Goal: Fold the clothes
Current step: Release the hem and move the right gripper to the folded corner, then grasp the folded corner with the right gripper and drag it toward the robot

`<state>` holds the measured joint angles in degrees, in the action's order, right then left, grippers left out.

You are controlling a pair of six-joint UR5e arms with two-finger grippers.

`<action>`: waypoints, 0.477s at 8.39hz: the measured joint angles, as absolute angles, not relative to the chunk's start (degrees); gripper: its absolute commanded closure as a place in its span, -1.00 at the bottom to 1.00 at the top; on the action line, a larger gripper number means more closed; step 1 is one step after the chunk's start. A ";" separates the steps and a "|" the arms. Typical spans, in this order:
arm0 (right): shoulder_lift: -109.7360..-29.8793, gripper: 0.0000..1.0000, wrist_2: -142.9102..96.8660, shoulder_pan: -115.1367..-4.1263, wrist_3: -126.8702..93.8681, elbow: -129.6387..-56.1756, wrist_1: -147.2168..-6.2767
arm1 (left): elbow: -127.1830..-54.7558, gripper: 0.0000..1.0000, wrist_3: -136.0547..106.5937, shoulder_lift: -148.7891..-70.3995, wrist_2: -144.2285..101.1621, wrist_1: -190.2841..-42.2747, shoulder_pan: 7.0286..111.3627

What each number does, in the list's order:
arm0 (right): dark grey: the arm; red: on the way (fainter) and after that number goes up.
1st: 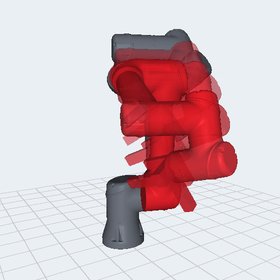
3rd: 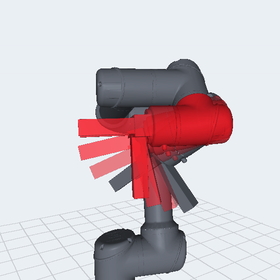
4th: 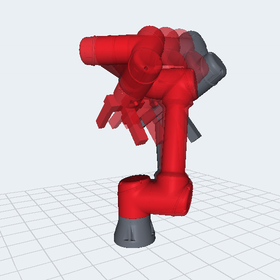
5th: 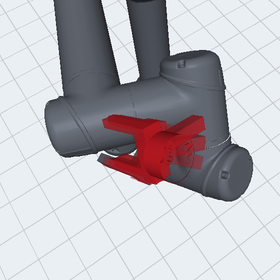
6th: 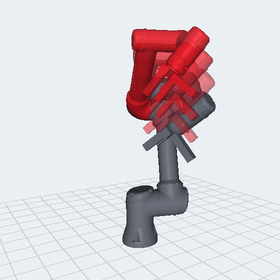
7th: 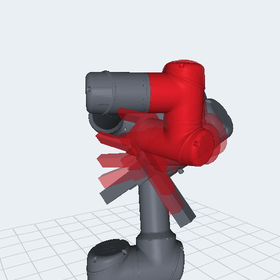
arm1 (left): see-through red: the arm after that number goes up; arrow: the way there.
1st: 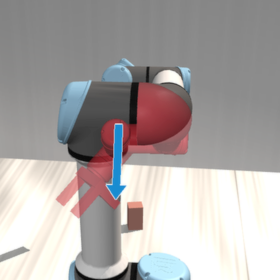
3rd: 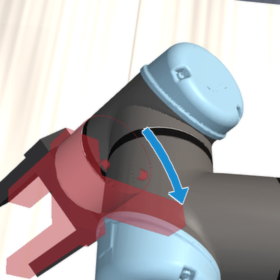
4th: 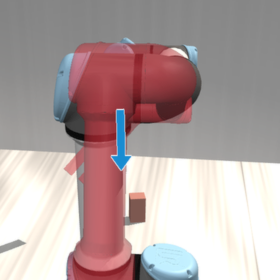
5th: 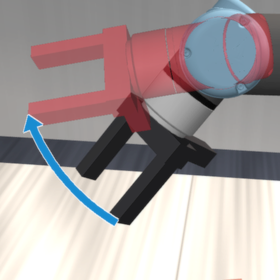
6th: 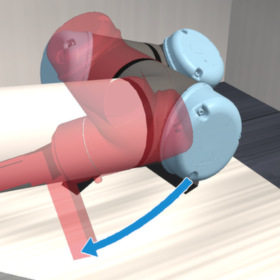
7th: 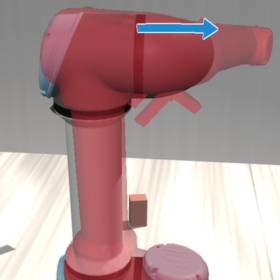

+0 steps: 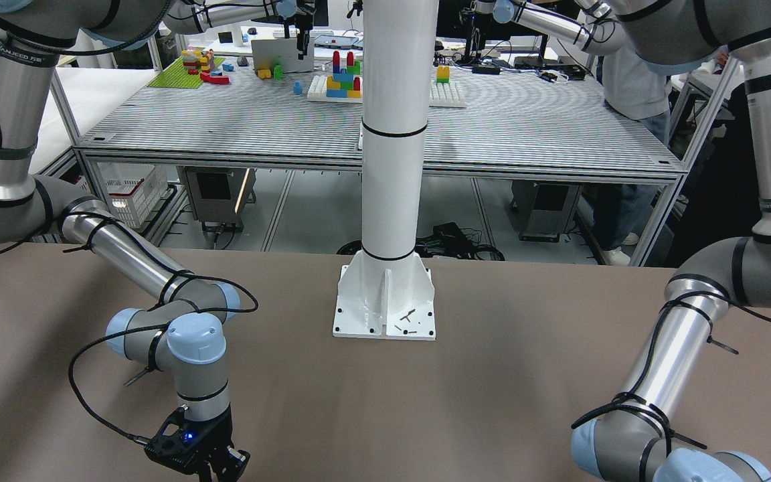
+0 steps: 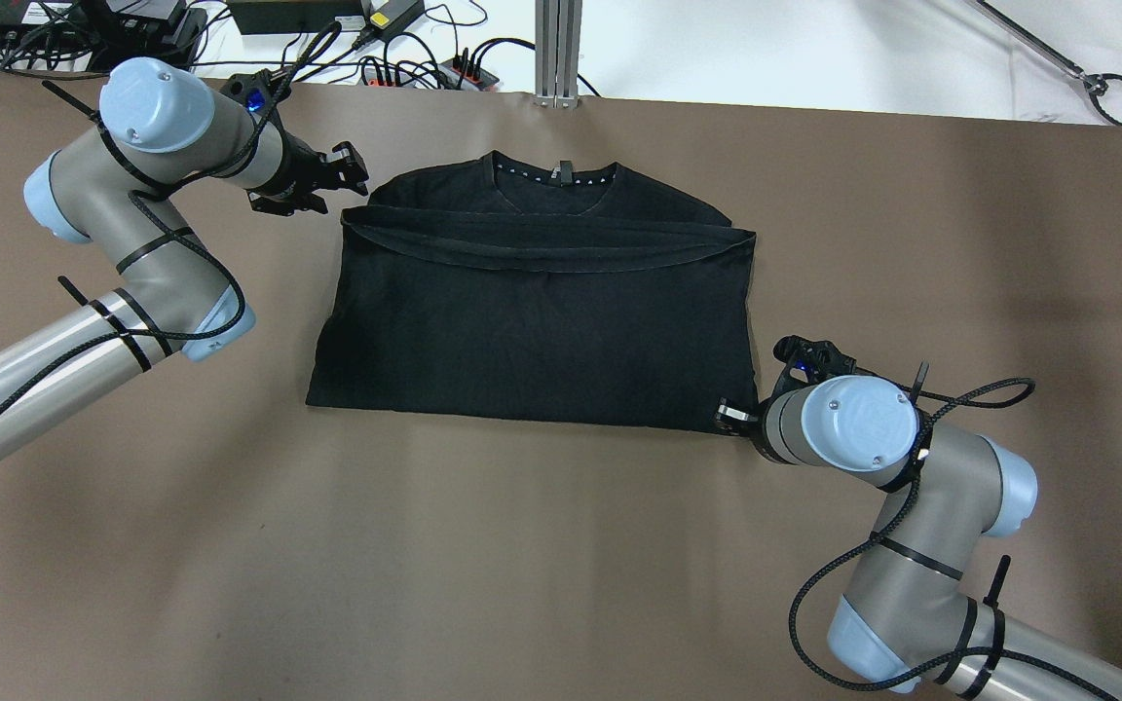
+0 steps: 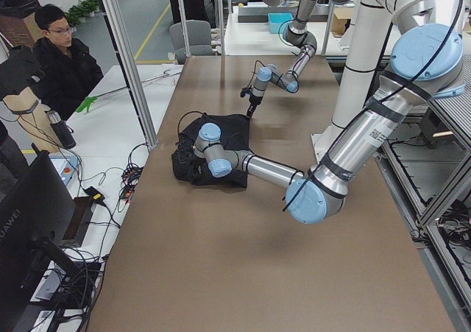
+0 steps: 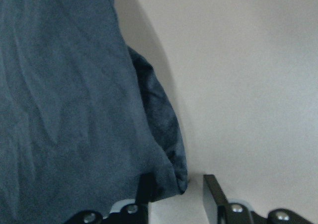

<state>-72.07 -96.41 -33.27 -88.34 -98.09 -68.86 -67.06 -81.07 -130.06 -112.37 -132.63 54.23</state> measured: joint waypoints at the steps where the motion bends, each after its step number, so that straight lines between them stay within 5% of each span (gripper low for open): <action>1: -72.07 1.00 -96.42 -33.24 -88.53 -98.31 -68.80 | -67.06 -0.32 -81.10 -130.05 -112.35 -132.63 54.23; 4: -72.05 1.00 -96.78 -33.26 -88.67 -98.75 -67.34 | -67.00 -0.32 -80.82 -129.66 -112.26 -132.59 54.25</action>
<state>-72.05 -96.78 -33.26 -88.67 -98.75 -67.34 -67.00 -80.82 -129.66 -112.26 -132.59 54.25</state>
